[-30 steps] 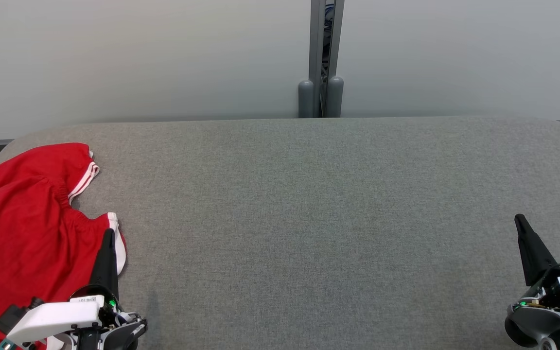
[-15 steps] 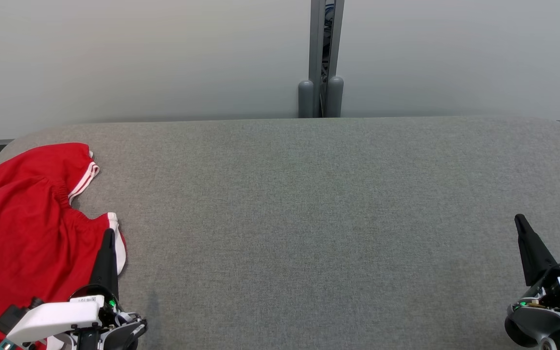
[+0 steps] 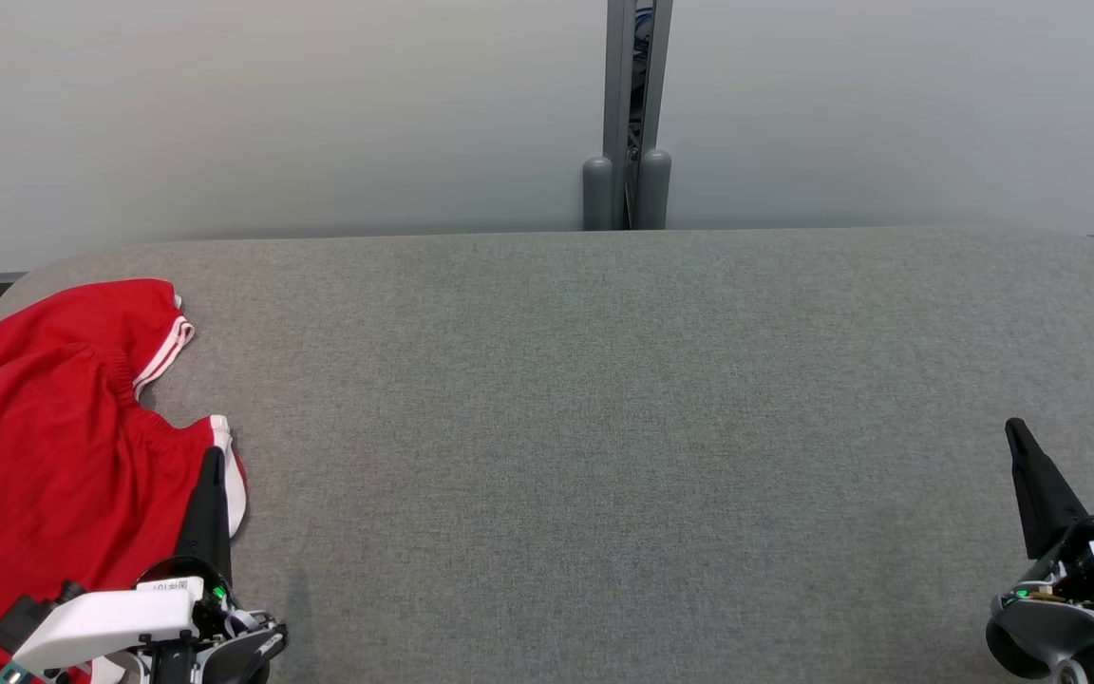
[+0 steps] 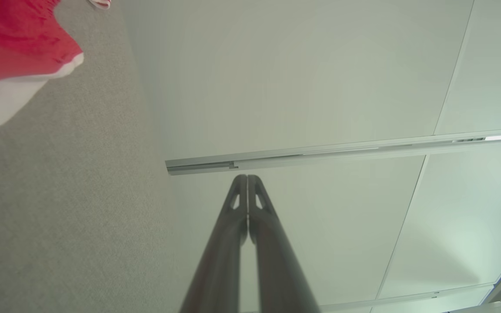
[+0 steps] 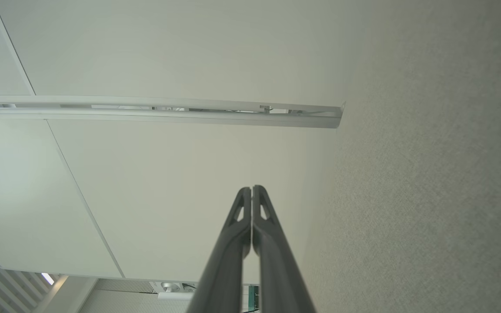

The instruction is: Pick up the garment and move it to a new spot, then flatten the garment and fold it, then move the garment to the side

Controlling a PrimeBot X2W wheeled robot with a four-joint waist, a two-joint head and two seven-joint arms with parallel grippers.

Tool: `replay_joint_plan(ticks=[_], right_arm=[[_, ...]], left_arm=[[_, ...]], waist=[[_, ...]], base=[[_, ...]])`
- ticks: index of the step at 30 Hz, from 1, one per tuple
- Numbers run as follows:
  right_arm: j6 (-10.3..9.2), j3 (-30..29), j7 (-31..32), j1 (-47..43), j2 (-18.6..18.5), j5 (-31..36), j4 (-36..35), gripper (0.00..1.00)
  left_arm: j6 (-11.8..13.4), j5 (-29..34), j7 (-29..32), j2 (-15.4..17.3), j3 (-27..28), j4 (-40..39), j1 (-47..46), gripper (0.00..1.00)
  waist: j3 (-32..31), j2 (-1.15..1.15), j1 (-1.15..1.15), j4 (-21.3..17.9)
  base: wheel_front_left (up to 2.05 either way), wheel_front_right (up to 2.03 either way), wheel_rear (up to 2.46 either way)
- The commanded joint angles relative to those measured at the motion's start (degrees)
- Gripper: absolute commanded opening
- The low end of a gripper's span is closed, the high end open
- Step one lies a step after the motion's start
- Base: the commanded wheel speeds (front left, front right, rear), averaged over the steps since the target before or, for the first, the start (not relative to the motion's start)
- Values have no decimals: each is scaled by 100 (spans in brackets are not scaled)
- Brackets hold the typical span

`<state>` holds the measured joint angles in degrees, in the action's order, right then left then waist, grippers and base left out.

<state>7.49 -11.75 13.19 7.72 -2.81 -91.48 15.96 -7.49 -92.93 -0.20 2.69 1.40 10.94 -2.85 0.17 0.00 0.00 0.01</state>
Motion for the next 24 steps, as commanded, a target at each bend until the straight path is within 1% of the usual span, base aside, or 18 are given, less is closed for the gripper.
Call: replay_joint_plan(ticks=[1, 24], right_arm=[[0, -5, 30, 60, -20, 2, 8, 0], [1, -5, 30, 60, -20, 2, 8, 0]], left_arm=[[-32, -19, -3, 18, 12, -5, -110, 0], [-32, -19, -3, 19, 12, -5, -111, 0]], waist=[[0, 0, 0, 0], [0, 0, 0, 0]], base=[[0, 0, 0], [0, 0, 0]])
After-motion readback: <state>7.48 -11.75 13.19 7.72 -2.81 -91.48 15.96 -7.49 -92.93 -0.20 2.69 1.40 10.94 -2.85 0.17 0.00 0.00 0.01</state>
